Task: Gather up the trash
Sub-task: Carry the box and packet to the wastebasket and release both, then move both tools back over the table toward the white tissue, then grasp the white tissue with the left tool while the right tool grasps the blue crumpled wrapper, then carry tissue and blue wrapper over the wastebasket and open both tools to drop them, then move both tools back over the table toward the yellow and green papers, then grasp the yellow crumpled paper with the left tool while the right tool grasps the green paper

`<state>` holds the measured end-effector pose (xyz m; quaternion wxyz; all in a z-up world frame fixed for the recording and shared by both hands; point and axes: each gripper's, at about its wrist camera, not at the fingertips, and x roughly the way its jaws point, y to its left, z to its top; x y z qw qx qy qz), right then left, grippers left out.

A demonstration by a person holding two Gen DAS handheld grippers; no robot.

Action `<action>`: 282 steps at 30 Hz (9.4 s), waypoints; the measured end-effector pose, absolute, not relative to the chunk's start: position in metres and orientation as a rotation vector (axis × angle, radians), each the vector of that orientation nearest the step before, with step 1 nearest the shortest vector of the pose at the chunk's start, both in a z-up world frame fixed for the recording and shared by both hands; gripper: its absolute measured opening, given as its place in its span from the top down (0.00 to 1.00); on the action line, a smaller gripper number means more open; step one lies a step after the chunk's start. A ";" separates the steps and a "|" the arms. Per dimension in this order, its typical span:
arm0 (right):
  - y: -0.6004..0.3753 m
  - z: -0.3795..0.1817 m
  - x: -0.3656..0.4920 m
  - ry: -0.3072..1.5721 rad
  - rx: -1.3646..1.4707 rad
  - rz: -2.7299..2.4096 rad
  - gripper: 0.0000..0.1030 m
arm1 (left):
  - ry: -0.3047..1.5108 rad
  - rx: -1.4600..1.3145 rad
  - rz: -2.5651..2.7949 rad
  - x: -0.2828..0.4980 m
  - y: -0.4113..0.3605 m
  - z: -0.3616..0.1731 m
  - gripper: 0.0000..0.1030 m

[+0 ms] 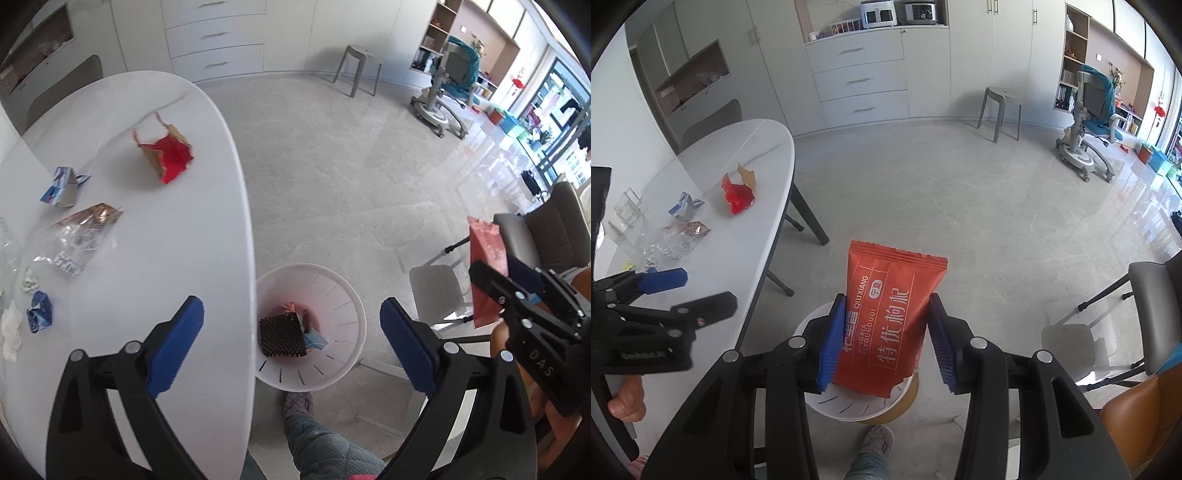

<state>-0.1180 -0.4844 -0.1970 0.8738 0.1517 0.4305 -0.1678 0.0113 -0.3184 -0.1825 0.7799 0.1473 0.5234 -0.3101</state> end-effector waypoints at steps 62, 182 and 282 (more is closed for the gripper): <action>-0.145 -0.192 0.086 0.942 0.090 0.177 0.02 | 1.065 -0.032 -0.079 0.131 0.087 -0.176 0.08; -0.443 -0.191 -0.101 0.847 0.292 -0.179 0.63 | 1.109 0.204 -0.580 0.019 -0.257 -0.162 0.11; -0.072 -0.266 0.219 1.090 -0.105 0.321 0.35 | 1.139 -0.018 0.003 0.288 0.134 -0.260 0.67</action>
